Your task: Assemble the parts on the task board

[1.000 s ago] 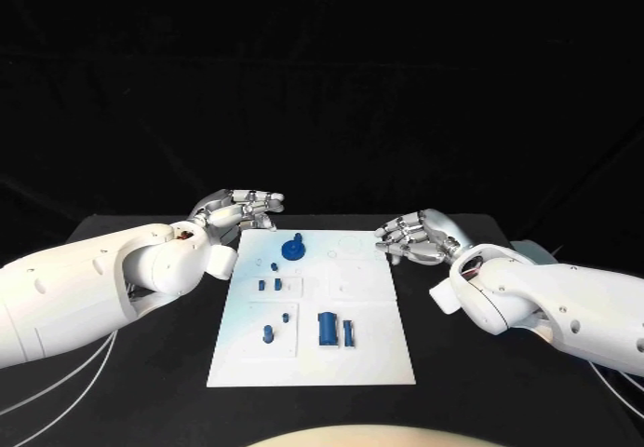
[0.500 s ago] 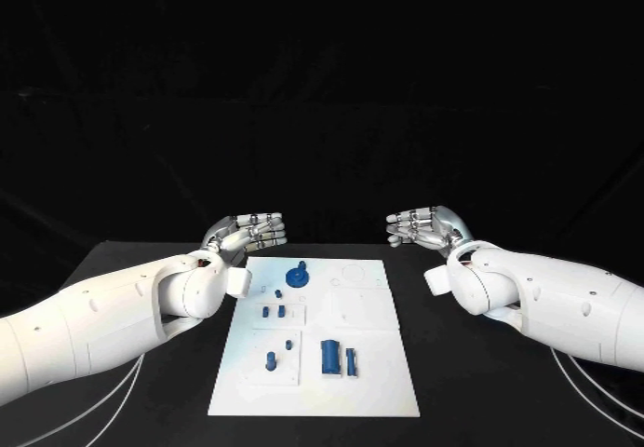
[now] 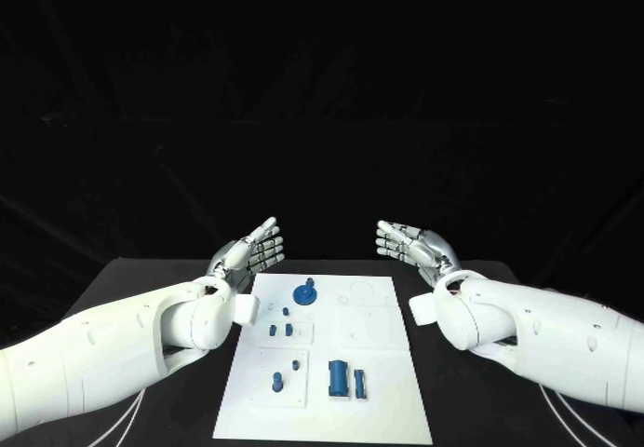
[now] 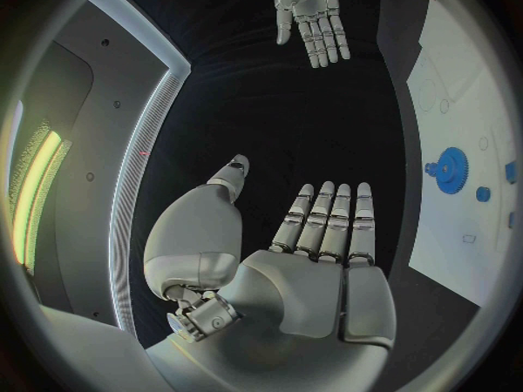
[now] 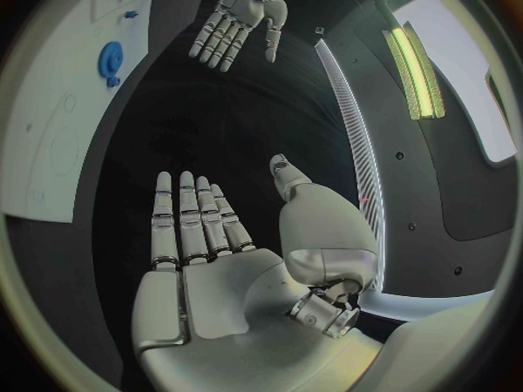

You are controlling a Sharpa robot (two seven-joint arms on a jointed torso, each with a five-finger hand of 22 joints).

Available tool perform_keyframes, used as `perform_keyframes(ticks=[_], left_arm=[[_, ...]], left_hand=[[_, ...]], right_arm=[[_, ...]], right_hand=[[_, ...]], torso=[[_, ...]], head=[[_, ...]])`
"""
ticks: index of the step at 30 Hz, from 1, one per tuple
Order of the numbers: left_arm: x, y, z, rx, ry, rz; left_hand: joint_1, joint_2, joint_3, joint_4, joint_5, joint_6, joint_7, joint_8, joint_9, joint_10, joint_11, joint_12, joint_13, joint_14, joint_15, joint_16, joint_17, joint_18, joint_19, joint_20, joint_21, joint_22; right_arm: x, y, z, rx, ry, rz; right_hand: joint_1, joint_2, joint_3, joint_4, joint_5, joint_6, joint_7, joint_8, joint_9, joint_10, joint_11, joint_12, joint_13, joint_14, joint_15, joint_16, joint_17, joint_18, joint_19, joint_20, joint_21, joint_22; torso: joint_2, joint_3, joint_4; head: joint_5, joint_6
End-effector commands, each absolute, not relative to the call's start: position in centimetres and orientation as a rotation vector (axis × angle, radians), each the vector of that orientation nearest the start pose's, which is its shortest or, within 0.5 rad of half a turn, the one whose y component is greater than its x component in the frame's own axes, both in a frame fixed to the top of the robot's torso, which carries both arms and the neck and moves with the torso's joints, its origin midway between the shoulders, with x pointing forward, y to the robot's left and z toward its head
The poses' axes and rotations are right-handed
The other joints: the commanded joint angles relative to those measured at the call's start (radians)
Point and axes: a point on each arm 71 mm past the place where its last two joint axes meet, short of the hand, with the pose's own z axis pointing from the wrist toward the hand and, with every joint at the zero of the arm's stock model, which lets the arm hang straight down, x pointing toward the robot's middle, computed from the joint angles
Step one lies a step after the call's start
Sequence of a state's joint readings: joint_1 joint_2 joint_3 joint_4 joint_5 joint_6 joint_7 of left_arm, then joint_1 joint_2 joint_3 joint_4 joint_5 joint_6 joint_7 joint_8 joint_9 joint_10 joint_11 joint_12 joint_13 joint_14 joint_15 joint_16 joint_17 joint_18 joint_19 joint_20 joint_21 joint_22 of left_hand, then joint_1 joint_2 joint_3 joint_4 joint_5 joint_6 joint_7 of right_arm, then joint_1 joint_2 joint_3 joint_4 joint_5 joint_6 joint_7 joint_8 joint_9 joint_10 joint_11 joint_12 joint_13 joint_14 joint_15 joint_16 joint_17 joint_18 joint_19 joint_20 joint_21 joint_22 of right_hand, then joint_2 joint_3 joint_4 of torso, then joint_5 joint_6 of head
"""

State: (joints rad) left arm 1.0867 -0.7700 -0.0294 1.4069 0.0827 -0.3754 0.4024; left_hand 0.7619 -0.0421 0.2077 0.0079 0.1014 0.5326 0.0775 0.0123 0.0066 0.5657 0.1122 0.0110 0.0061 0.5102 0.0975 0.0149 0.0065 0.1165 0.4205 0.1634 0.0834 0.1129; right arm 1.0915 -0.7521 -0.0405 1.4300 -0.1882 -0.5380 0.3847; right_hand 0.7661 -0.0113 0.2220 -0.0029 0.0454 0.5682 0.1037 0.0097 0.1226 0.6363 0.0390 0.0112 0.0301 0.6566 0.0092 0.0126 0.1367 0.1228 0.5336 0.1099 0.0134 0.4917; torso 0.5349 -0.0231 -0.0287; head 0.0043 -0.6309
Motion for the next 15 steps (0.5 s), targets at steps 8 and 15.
perform_keyframes(ticks=[8,15], left_arm=[[46.7,19.6,-22.7,-1.223,1.238,-1.248],[46.2,19.2,-22.4,-1.209,1.218,-1.229]], left_hand=[[-0.377,0.042,-0.103,-0.008,-0.101,-0.264,-0.078,-0.012,-0.007,-0.280,-0.112,-0.011,-0.006,-0.253,-0.097,-0.015,-0.006,-0.046,-0.208,-0.081,-0.083,-0.113],[-0.473,0.042,-0.128,-0.008,-0.101,-0.331,-0.078,-0.012,-0.007,-0.352,-0.112,-0.011,-0.006,-0.317,-0.097,-0.015,-0.006,-0.117,-0.261,-0.163,-0.083,-0.113]], right_arm=[[46.2,-19.3,-22.4,1.207,1.219,1.229],[46.2,-19.2,-22.4,1.209,1.218,1.229]], right_hand=[[-0.379,0.011,-0.110,0.003,-0.045,-0.281,-0.104,-0.010,-0.123,-0.315,-0.039,-0.011,-0.030,-0.325,-0.009,-0.013,-0.137,-0.123,-0.264,-0.110,-0.013,-0.244],[-0.476,0.011,-0.138,0.003,-0.045,-0.353,-0.104,-0.010,-0.123,-0.396,-0.039,-0.011,-0.030,-0.408,-0.009,-0.013,-0.137,-0.123,-0.332,-0.110,-0.013,-0.306]], torso=[[0.009,0.0231,0.0287],[0.009,0.0231,0.0287]], head=[[-0.004,0.031],[-0.004,0.031]])
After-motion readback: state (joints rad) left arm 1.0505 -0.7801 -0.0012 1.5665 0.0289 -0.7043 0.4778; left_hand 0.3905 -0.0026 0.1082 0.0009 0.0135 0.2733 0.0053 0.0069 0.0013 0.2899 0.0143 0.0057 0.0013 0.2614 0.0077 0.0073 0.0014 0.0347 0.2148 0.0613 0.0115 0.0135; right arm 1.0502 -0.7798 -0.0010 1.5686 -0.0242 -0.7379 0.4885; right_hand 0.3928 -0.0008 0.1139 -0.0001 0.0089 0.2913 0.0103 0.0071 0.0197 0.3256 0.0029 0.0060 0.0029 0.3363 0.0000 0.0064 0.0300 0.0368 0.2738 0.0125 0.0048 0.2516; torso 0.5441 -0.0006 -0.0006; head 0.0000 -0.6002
